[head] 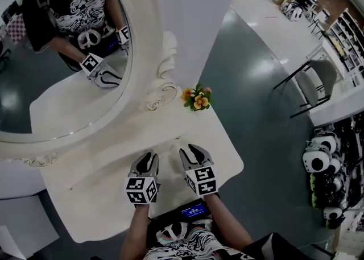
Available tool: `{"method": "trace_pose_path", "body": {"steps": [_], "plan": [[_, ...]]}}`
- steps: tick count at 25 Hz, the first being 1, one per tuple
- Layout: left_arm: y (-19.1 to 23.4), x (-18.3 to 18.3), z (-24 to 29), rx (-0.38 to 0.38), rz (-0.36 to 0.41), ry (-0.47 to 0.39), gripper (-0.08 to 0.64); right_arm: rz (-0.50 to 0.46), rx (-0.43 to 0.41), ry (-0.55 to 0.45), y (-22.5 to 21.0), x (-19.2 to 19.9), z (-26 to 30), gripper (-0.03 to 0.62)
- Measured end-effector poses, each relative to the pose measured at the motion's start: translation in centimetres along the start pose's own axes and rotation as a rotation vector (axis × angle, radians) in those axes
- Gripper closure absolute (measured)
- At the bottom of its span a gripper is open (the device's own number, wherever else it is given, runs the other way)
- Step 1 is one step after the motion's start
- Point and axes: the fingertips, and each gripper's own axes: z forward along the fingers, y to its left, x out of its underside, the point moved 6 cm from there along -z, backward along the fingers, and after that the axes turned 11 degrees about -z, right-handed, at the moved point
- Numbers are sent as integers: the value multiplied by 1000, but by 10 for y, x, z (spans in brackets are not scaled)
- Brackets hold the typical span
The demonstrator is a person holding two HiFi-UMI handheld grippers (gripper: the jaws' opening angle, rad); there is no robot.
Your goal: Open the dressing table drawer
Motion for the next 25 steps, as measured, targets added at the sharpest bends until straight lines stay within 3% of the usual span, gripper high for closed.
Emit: {"method": "trace_pose_path", "body": {"steps": [16, 21, 25], "plan": [[17, 5, 27, -50, -15, 27, 464, -25, -62, 23, -9, 7, 64, 449], [22, 10, 31, -70, 2, 51, 468, -58, -60, 27, -9, 8, 72, 506], [21, 8, 28, -72, -4, 49, 469, -70, -61, 31, -8, 6, 69, 495]]}}
